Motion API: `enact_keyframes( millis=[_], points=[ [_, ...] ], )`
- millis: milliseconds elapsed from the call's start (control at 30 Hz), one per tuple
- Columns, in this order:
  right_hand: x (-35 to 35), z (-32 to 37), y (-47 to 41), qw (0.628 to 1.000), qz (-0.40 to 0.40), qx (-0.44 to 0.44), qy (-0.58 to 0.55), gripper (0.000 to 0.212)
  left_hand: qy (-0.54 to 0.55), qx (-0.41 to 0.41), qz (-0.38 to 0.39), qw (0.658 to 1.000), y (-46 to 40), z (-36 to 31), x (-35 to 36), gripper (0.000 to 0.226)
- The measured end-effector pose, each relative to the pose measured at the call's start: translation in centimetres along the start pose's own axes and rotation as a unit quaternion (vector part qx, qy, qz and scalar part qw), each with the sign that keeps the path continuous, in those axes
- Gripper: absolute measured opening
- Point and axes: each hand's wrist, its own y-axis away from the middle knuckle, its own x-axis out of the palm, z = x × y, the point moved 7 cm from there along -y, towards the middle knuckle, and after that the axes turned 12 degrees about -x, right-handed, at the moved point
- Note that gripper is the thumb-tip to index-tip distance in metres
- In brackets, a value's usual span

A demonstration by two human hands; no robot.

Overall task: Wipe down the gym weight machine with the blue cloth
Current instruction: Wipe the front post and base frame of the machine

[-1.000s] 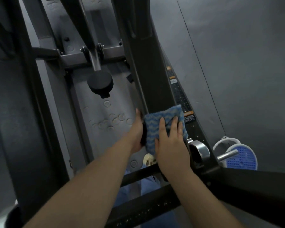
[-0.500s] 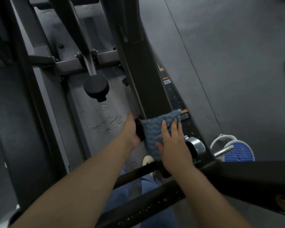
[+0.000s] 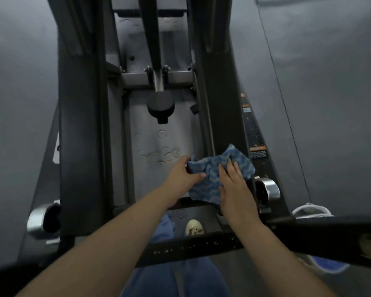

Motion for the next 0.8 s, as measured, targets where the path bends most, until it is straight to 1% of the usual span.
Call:
enact_keyframes(
  millis=[133,233,300,367,433,500,567,633,667,700,733,767,800],
  points=[
    [0.9,-0.2,3.0,1.0,-0.007,-0.006,0.017,0.058,0.017,0.004,-0.015,1.0,2.8,2.0,-0.1,0.065],
    [0.1,0.6,3.5,1.0,-0.008,-0.015,-0.005,0.054,0.023,0.022,-0.045,0.998,4.9,2.8,-0.4,0.066],
    [-0.2,1.5,3.4,0.999,0.034,-0.033,-0.018,0.053,0.028,0.035,-0.091,0.995,6.3,3.7,-1.1,0.067],
    [-0.2,2.3,3.0,0.995,0.079,-0.056,-0.006,0.053,0.029,0.05,-0.152,0.987,7.8,4.6,-2.0,0.072],
    [-0.3,3.3,2.4,0.99,0.118,-0.079,0.024,0.054,0.022,0.074,-0.2,0.977,8.9,5.3,-2.7,0.073],
    [0.2,4.3,1.8,0.977,0.164,-0.108,0.081,0.056,-0.006,0.075,-0.233,0.97,9.5,6.3,-3.3,0.071],
    [1.3,4.9,1.3,0.953,0.201,-0.14,0.179,0.055,-0.053,0.054,-0.26,0.963,9.8,7.3,-3.6,0.072],
    [2.5,4.9,0.8,0.917,0.232,-0.166,0.278,0.054,-0.117,0.065,-0.287,0.949,9.8,7.7,-3.8,0.075],
    [3.0,4.8,0.7,0.903,0.244,-0.173,0.308,0.052,-0.163,0.095,-0.288,0.939,9.6,7.4,-3.6,0.073],
    [3.4,4.7,0.5,0.895,0.249,-0.179,0.324,0.049,-0.221,0.133,-0.267,0.929,9.2,6.9,-3.0,0.07],
    [3.7,4.7,0.3,0.891,0.248,-0.186,0.332,0.043,-0.29,0.175,-0.238,0.911,8.9,6.1,-2.2,0.067],
    [3.9,4.7,0.0,0.889,0.244,-0.193,0.336,0.036,-0.361,0.22,-0.211,0.881,8.4,5.5,-1.3,0.065],
    [4.0,4.7,-0.2,0.886,0.243,-0.2,0.34,0.029,-0.408,0.258,-0.197,0.853,7.7,5.3,-0.5,0.061]
  ],
)
